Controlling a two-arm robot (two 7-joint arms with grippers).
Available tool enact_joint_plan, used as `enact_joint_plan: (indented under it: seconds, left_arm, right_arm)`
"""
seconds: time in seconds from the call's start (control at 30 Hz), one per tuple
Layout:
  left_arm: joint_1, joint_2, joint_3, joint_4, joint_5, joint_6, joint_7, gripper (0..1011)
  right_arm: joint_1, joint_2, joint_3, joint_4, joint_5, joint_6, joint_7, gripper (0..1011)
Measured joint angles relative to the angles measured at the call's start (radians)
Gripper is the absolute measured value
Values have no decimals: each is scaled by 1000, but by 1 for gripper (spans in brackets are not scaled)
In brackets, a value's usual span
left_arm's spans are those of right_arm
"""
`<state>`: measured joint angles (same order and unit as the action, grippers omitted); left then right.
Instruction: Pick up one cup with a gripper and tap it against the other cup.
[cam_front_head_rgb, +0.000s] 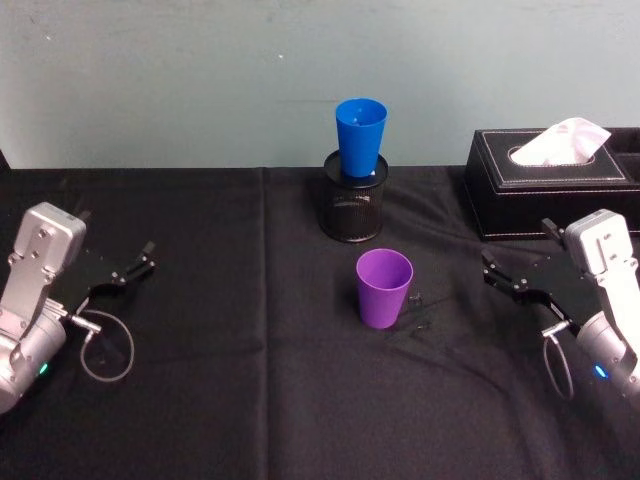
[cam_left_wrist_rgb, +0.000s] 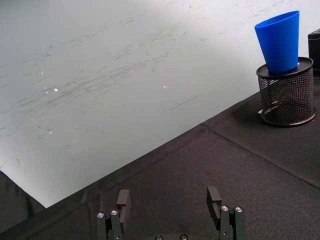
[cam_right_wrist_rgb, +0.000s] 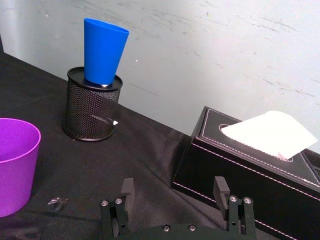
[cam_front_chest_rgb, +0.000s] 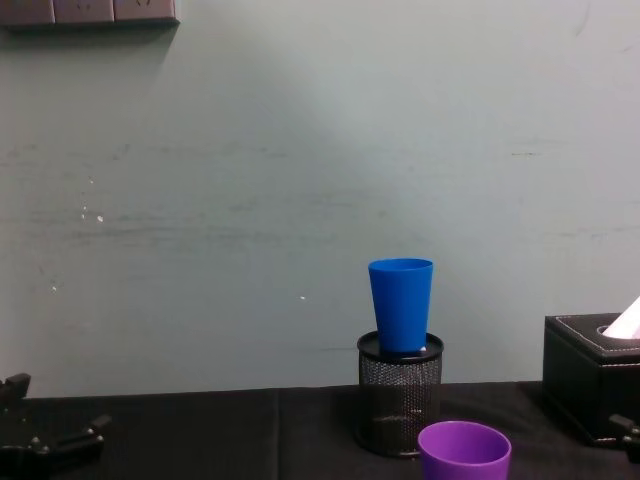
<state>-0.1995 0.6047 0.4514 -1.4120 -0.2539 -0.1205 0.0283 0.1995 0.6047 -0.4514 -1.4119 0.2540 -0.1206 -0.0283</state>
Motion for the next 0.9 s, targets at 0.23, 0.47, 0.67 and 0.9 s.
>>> enact_joint_plan:
  seconds: [0.23,0.47,0.67,0.9]
  left_arm:
    - [0,0,0,0,0,0,0,1000]
    - [0,0,0,0,0,0,0,1000]
    - [0,0,0,0,0,0,0,1000]
    - [0,0,0,0,0,0,0,1000]
  right_arm:
    - [0,0,0,0,0,0,0,1003]
    - [0,0,0,0,0,0,0,1003]
    - [0,0,0,0,0,0,0,1003]
    - [0,0,0,0,0,0,0,1003]
